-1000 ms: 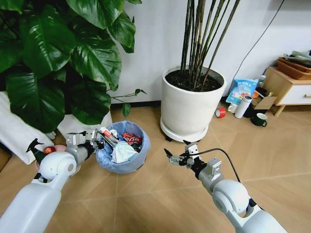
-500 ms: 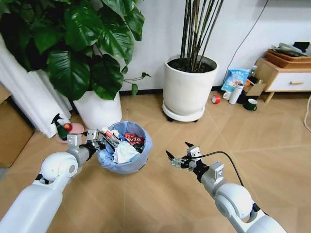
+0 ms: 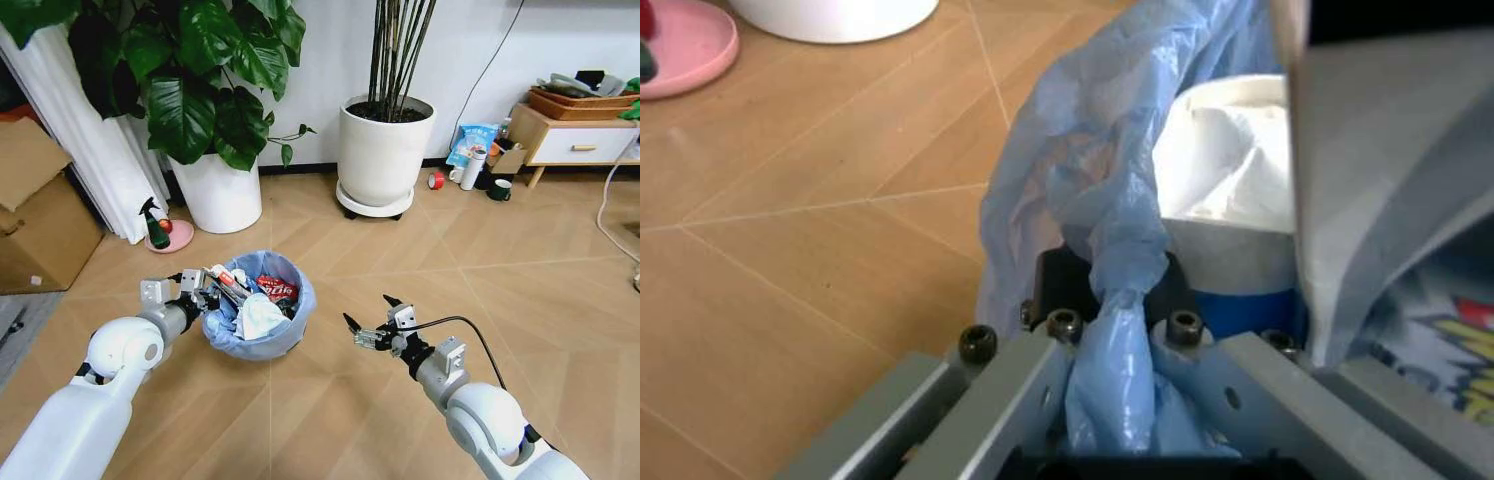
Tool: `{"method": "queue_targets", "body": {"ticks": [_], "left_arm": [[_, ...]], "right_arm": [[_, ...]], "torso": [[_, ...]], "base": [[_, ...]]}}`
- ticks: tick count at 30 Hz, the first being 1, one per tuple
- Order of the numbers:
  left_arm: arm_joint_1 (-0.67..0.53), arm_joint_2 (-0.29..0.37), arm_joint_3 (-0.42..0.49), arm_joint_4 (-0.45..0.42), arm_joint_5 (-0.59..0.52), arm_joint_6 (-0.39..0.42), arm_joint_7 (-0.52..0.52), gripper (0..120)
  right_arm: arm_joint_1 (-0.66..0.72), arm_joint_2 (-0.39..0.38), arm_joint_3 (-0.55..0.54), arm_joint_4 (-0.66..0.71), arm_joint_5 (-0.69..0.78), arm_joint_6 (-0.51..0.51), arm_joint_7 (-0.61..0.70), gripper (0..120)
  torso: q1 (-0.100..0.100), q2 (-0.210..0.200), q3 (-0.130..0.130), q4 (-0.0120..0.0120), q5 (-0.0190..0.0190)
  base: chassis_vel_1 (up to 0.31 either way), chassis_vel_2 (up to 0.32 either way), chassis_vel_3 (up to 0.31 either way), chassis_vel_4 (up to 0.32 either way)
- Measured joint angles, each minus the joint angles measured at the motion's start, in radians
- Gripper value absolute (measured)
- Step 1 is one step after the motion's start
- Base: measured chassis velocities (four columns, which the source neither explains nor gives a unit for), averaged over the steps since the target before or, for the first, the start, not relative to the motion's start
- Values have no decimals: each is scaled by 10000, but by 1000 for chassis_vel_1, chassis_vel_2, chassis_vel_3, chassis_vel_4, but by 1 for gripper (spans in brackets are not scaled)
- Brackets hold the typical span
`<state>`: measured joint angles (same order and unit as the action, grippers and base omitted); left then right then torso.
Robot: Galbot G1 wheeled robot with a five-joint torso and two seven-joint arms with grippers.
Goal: Pick up the trash bin and place the garbage on the floor into it.
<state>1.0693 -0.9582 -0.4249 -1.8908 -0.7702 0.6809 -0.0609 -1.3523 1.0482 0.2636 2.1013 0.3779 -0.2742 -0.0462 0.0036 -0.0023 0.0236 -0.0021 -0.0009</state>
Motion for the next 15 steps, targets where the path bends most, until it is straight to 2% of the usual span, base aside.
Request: {"method": "queue_targets", "body": {"ticks": [8,11,15], "left_arm": [[36,-39,-101,-70,-5,-1,-20,0],[44,-53,-104,-77,-5,0,-26,0],[74,-105,-119,-122,-7,0,-49,0]], "right_arm": [[-24,-39,-174,96,32,-163,61,100],[-47,-42,-177,120,37,-178,77,100],[-211,-66,-101,235,60,-230,121,100]], "torso": [[10,-2,8,0,0],[10,-2,7,-1,1],[6,-2,3,-6,-3]], "base": [[5,-19,-15,24],[48,-50,-121,132],[175,-204,-225,151]]}}
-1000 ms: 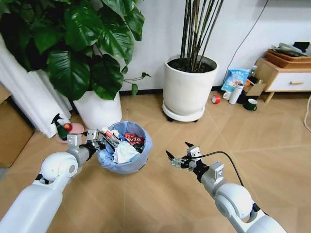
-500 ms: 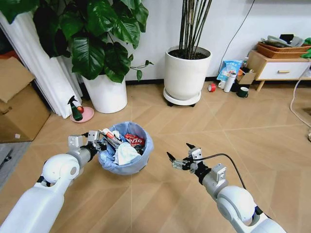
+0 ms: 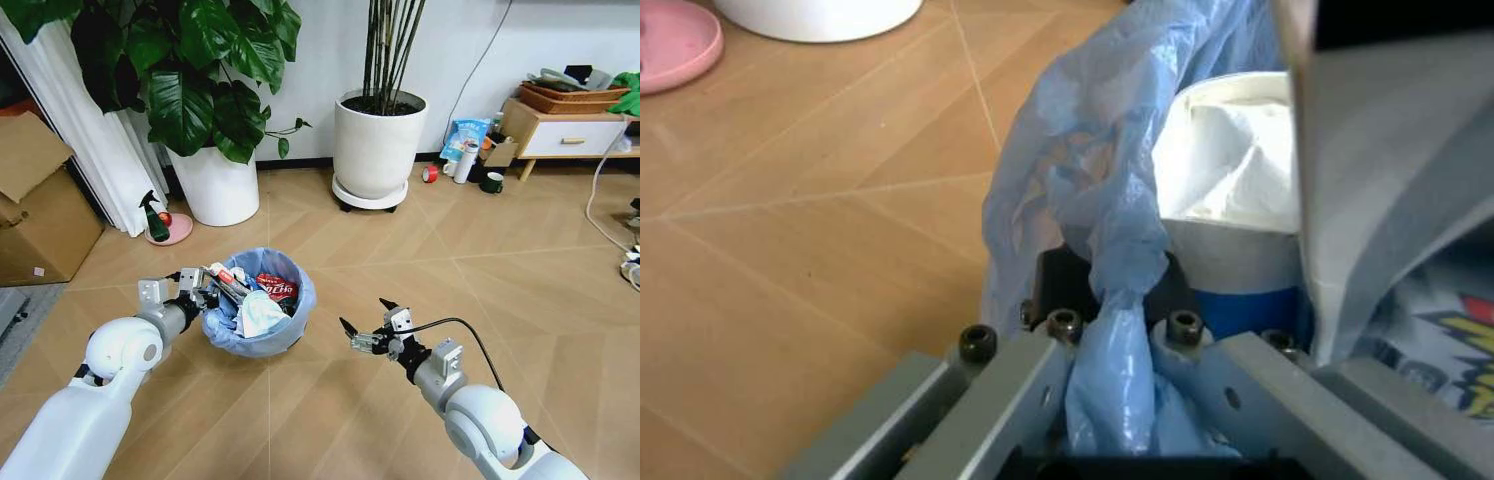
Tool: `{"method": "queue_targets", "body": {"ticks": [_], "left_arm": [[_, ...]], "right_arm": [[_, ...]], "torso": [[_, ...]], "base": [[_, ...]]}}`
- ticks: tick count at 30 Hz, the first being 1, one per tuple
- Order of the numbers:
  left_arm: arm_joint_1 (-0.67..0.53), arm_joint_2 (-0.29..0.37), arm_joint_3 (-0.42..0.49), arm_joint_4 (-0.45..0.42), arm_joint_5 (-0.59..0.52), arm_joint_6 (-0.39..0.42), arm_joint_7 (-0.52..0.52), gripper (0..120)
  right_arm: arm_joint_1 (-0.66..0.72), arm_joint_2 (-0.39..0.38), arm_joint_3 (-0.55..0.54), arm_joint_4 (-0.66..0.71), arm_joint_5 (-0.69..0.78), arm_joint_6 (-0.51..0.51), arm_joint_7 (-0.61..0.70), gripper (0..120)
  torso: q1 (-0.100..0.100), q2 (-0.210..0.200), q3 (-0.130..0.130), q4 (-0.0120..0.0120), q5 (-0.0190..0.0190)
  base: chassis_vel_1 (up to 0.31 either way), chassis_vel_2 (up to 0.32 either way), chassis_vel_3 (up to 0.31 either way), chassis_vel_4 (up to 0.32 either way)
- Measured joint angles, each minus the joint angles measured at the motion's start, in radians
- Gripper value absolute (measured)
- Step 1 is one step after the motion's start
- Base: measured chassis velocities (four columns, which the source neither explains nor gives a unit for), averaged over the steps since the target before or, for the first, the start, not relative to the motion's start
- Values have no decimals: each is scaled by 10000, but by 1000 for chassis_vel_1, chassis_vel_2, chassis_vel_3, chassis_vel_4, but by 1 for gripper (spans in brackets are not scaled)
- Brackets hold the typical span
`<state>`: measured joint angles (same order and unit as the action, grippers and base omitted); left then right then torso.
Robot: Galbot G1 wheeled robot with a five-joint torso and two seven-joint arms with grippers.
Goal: Pick up the trash bin and place the garbage on the floor into it.
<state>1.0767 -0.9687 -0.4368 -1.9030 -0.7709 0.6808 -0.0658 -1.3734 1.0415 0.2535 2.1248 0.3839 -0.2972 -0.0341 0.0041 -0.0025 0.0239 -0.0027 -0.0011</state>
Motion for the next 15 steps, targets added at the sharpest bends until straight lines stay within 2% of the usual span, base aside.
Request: {"method": "queue_targets", "body": {"ticks": [5,15], "left_arm": [[21,-6,-17,-49,-7,0,-24,0],[97,-134,-55,-151,6,0,-81,0]], "right_arm": [[-191,-105,174,125,11,-7,10,100],[-388,-204,303,284,13,-7,35,100]], "torso": [[-2,0,-1,7,1],[-2,0,0,3,4]], "base": [[253,-222,-227,218],[200,-217,-196,218]]}}
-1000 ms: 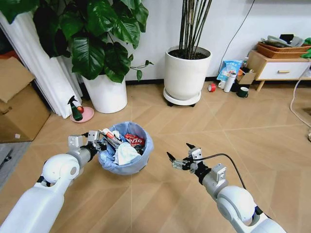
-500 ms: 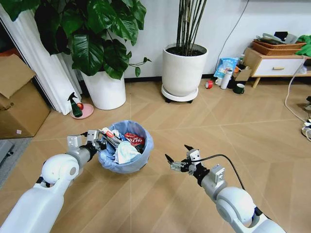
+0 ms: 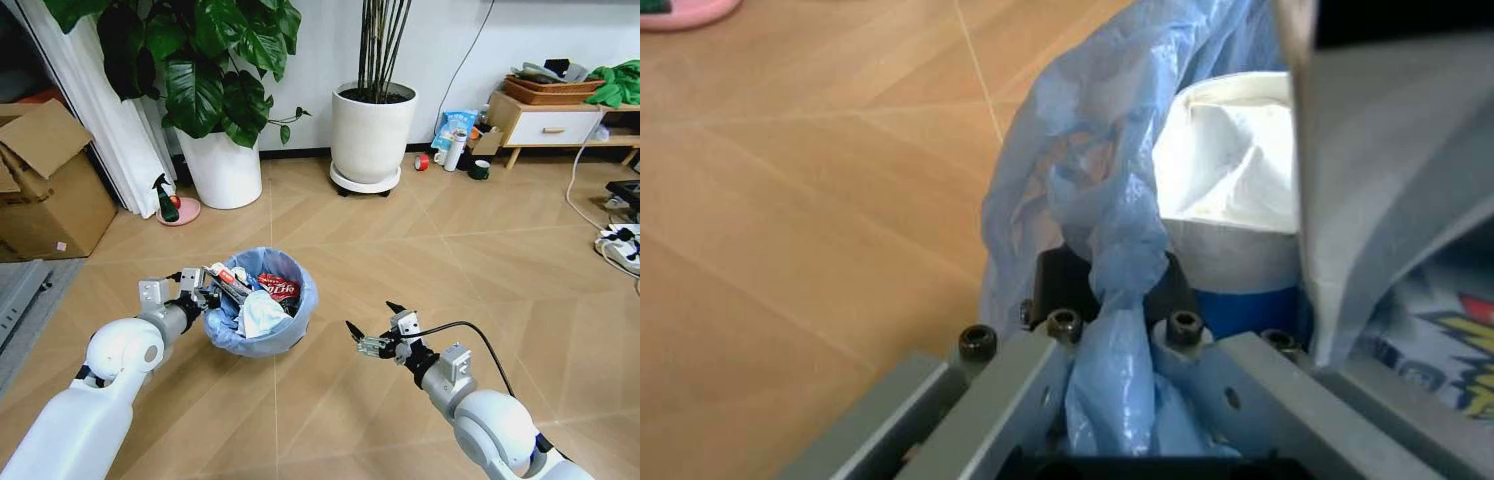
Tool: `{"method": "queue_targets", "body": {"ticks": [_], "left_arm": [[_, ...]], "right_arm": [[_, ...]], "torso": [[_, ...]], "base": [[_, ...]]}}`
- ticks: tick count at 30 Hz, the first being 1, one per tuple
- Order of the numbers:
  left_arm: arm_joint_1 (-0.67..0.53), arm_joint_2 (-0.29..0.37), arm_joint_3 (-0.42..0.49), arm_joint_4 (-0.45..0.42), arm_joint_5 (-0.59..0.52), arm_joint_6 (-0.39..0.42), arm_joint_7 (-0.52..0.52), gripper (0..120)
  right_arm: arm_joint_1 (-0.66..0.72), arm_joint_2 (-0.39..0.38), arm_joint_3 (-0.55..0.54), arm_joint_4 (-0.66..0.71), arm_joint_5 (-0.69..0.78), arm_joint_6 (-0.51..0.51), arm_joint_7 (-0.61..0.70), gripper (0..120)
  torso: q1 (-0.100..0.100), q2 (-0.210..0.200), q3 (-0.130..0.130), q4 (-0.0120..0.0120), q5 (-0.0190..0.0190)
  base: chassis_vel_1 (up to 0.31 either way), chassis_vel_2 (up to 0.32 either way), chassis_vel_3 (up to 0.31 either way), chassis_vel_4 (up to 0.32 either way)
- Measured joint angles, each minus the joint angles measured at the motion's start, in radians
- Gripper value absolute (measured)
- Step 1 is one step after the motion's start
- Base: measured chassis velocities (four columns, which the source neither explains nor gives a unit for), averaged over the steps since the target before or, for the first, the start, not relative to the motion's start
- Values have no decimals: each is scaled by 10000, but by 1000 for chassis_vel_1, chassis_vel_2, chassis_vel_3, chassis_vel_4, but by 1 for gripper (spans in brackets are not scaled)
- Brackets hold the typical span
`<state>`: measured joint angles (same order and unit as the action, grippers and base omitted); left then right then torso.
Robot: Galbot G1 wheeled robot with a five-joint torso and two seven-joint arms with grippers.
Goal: Pick up the trash bin and place the garbage on the floor into it.
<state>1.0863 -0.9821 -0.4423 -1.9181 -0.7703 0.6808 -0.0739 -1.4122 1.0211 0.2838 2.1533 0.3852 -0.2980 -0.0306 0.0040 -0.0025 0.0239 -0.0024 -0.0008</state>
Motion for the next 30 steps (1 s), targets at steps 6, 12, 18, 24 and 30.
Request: {"method": "queue_targets", "body": {"ticks": [6,12,18,24,30], "left_arm": [[27,-143,-57,-48,113,0,-77,0],[137,-374,-126,-234,321,-3,-263,0],[145,-420,-134,-255,327,-8,-343,0],[170,-513,-122,-256,352,-14,-349,0],[165,-548,-111,-234,401,-25,-321,0]], "right_arm": [[-154,-41,64,38,-13,8,9,100],[-294,-274,174,98,27,19,69,100],[-295,-401,255,98,128,24,108,100],[-379,-429,334,98,156,54,115,100],[-329,-461,316,90,338,166,213,100]], "torso": [[0,0,0,1,0],[0,0,0,2,-1],[0,0,0,2,-3],[0,-1,0,2,-6],[1,-1,2,3,-10]], "base": [[201,-190,-187,195],[214,-200,-197,198],[210,-215,-202,207],[177,-180,-165,169],[90,-82,-98,64]]}}
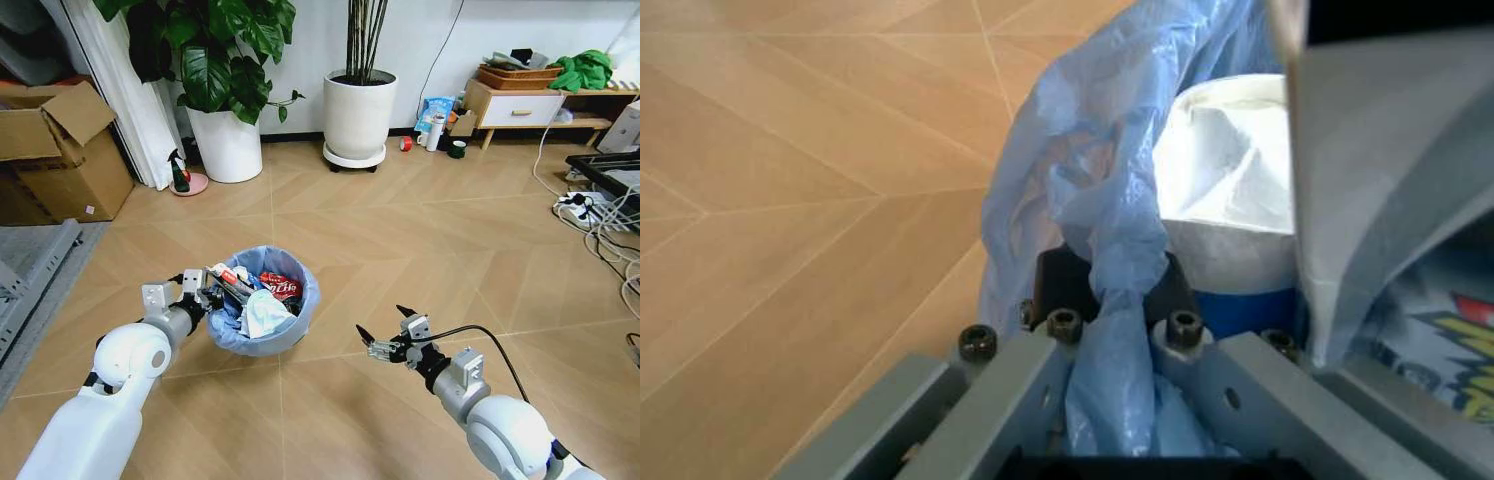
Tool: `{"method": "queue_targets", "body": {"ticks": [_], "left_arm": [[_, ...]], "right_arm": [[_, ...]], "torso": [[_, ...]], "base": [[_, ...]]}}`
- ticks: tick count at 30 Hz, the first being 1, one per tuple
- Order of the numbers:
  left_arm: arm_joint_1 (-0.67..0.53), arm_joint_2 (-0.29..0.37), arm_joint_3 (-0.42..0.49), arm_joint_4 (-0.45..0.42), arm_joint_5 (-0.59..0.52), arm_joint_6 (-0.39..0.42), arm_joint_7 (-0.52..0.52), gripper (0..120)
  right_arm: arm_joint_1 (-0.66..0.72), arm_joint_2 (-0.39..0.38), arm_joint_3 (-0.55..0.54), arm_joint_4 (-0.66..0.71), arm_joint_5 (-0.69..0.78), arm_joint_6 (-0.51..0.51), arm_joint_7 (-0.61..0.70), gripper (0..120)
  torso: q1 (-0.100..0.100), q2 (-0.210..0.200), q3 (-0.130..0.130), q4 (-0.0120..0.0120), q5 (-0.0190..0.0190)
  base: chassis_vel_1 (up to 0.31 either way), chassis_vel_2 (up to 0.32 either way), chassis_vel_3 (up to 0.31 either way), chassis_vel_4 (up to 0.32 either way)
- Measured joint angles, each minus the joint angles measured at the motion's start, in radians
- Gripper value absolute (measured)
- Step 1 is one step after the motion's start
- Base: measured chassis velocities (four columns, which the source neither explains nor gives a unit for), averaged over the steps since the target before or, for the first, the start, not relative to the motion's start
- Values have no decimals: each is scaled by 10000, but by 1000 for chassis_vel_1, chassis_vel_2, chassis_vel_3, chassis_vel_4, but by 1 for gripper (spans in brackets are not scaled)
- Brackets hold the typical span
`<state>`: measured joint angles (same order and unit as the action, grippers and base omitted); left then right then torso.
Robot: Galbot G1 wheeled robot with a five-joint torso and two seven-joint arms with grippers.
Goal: Pick up the trash bin and place the garbage on the floor into it.
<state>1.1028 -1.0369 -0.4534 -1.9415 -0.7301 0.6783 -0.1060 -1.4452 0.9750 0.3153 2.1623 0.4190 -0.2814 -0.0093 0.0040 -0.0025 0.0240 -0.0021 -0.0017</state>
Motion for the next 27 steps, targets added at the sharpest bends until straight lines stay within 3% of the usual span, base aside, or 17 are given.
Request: {"method": "queue_targets", "body": {"ticks": [13,27], "left_arm": [[-86,-338,-79,48,668,-92,5,0],[114,-792,-309,-129,1628,-225,45,0]], "right_arm": [[153,-388,-69,-316,572,119,493,100],[-415,-871,1367,-621,979,597,833,100]], "torso": [[0,0,0,-2,13],[0,1,-2,-3,8]], "base": [[0,0,0,0],[0,0,0,0]]}}
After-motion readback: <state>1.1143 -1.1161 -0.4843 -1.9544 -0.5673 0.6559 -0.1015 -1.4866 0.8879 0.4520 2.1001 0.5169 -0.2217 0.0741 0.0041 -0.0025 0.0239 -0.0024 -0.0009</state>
